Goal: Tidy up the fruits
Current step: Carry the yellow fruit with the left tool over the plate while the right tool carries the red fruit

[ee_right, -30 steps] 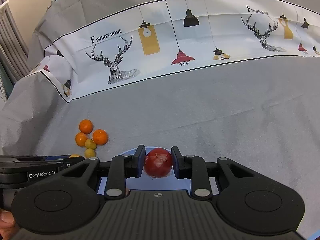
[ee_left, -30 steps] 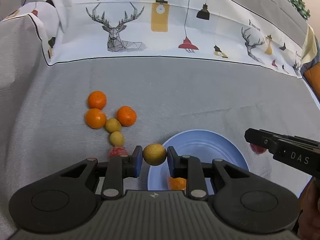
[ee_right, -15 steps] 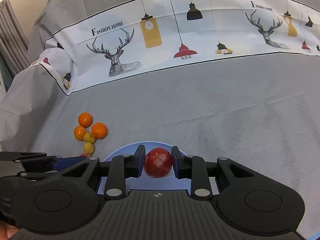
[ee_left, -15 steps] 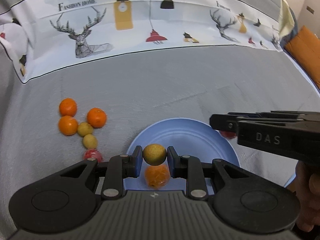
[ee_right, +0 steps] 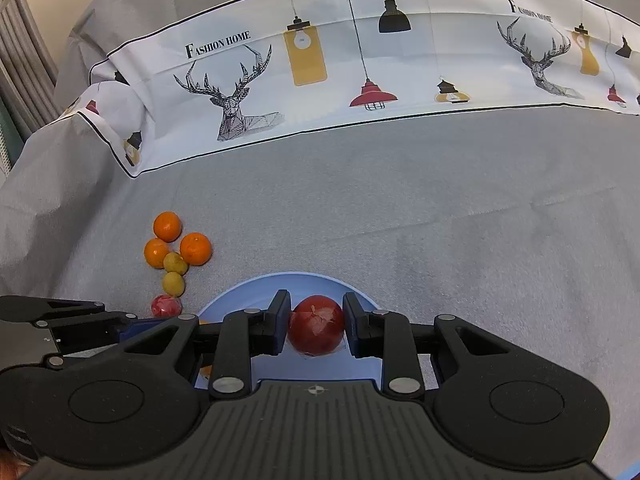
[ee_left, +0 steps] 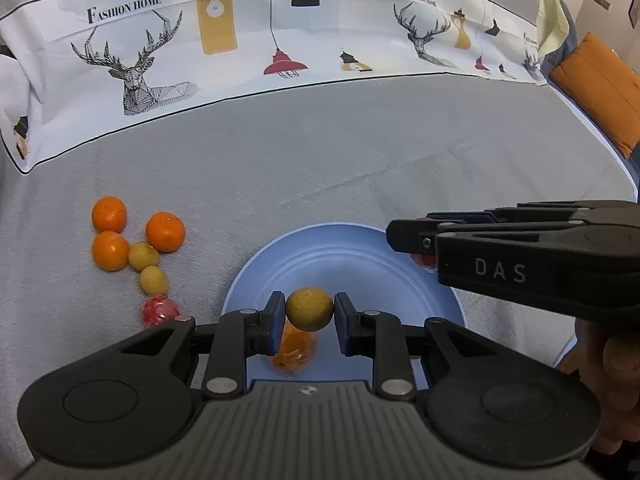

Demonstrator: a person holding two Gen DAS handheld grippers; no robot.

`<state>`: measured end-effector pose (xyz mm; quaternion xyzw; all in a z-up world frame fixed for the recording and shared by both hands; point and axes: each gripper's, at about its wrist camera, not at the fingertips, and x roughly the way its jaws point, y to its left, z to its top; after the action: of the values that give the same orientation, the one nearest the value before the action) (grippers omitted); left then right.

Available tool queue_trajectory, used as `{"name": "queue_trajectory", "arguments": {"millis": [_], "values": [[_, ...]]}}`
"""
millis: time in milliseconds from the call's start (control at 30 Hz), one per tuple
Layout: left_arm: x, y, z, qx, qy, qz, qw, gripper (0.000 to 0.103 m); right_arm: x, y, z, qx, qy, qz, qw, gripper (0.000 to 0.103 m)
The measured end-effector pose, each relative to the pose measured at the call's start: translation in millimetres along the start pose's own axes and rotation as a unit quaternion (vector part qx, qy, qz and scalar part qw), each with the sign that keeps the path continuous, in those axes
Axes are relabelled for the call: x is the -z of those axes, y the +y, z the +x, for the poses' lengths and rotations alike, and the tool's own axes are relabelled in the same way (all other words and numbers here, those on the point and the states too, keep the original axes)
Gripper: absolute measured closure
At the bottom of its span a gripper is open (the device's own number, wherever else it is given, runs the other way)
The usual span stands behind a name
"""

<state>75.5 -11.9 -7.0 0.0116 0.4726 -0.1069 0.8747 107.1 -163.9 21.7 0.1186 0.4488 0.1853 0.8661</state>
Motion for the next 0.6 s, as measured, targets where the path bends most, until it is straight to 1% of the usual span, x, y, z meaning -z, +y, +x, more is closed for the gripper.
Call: {"name": "queue_trajectory", "arguments": {"millis": [600], "values": [[2.2, -5.1, 4.5, 0.006, 0.012, 0.017, 0.9998, 0.074, -0.4, 1.7, 3.6, 0.004, 0.008, -0.006, 1.0, 0.073]]}}
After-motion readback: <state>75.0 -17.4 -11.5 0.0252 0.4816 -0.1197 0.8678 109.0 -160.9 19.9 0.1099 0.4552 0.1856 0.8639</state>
